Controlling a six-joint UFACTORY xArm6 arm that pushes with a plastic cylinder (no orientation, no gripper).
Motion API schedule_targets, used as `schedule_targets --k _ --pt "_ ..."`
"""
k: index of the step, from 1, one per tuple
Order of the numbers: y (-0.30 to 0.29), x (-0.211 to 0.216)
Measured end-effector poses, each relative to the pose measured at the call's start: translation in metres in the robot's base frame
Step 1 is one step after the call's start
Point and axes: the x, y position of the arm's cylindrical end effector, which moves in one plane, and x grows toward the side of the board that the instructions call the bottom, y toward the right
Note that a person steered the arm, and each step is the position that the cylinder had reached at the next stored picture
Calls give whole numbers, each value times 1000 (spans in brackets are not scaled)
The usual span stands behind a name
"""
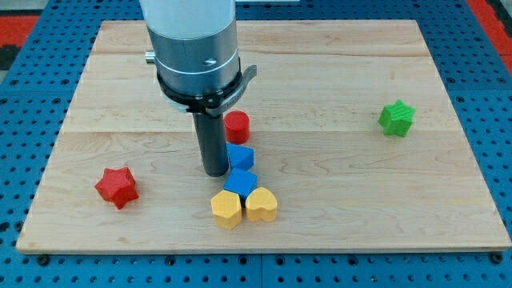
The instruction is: Move the red circle to the bottom right of the green circle
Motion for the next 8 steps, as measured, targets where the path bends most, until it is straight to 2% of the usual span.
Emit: schedule_targets --k 1,5,6,8 --pt "-13 -3" --pt "-4 -3" --pt "-1 -40" --pt "53 -61"
